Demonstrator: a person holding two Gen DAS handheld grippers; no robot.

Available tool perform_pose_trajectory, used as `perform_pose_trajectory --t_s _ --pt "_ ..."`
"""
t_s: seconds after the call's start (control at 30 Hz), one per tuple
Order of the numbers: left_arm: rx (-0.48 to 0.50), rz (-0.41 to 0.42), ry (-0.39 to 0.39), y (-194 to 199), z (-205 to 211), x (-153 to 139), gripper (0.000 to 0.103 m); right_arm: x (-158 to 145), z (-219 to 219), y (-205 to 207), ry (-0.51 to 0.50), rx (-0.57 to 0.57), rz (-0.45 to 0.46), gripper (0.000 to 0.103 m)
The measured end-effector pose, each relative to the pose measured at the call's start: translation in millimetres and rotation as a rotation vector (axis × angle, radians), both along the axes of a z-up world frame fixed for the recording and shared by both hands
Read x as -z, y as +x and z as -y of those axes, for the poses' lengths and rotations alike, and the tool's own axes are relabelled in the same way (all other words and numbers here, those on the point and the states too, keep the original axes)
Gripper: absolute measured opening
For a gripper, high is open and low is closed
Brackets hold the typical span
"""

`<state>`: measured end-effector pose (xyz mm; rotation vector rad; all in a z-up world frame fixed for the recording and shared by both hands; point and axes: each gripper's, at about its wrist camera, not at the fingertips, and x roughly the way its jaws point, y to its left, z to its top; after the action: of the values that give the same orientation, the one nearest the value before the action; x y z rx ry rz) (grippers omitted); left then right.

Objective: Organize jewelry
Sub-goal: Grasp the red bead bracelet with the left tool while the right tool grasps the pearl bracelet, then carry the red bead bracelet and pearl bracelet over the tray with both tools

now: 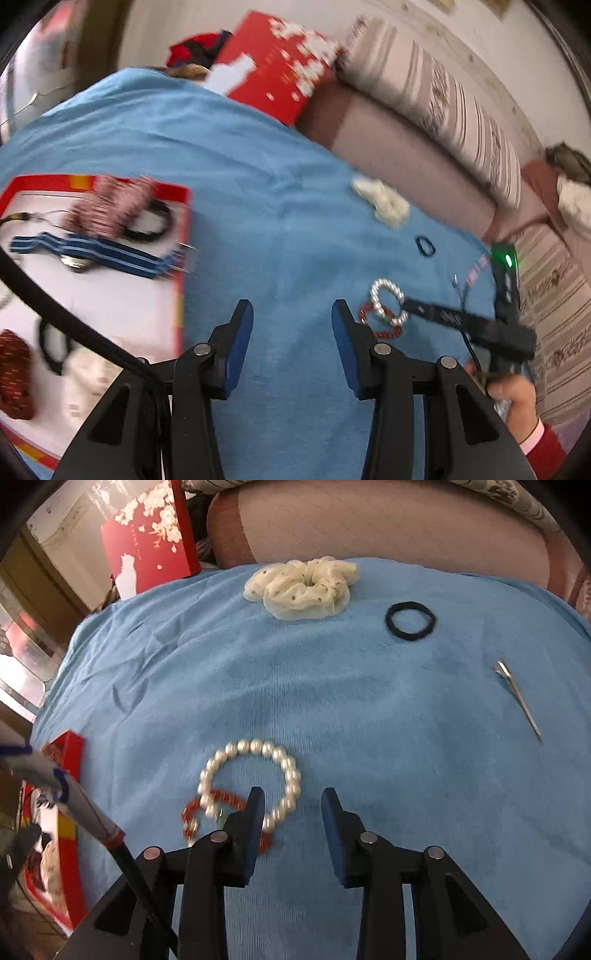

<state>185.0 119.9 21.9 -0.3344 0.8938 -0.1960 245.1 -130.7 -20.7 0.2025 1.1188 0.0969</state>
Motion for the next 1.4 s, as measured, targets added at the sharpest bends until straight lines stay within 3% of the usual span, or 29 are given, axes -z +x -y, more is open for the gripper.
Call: perform_pose_trajectory --t_s 0.1,0.17,0.27,0.43,0.57,0.73,0.93,1.0,1.07,1.17,1.4 --pt "0.030 -0.015 0.034 10 22 8 0.042 5 -3 7 -0.038 -0.016 0.010 0.031" --pt "0.045 -0.030 0.035 17 33 13 0.042 4 -2 7 -0.076 -0.036 0.016 0.012" --pt "0.066 -0.047 0.024 29 48 20 0.042 3 15 2 -0.113 -0.028 0.018 0.011" --pt "0.100 -0.071 0.100 44 75 39 0.042 4 56 -17 -0.106 -0.010 0.024 0.011" --pt "0.160 -0.096 0.075 54 93 50 0.042 3 79 -39 -0.139 0.006 0.021 0.011" --pt "0.208 -0.110 0.039 60 109 60 0.042 9 102 -57 -0.099 0.028 0.017 0.011" --pt "0.231 -0.085 0.074 60 122 62 0.043 10 102 -61 -0.113 0.039 0.037 0.011" --pt "0.241 -0.074 0.126 57 128 61 0.042 11 97 -57 -0.118 0.045 0.041 0.011" --pt "0.250 -0.068 0.210 55 136 62 0.008 11 95 -55 -0.119 0.052 0.046 0.012" --pt "0.273 -0.064 0.249 51 142 58 0.007 12 95 -56 -0.120 0.063 0.054 0.012" --pt "0.260 0.002 0.183 43 130 28 0.007 12 93 -54 -0.138 0.069 0.064 0.012"
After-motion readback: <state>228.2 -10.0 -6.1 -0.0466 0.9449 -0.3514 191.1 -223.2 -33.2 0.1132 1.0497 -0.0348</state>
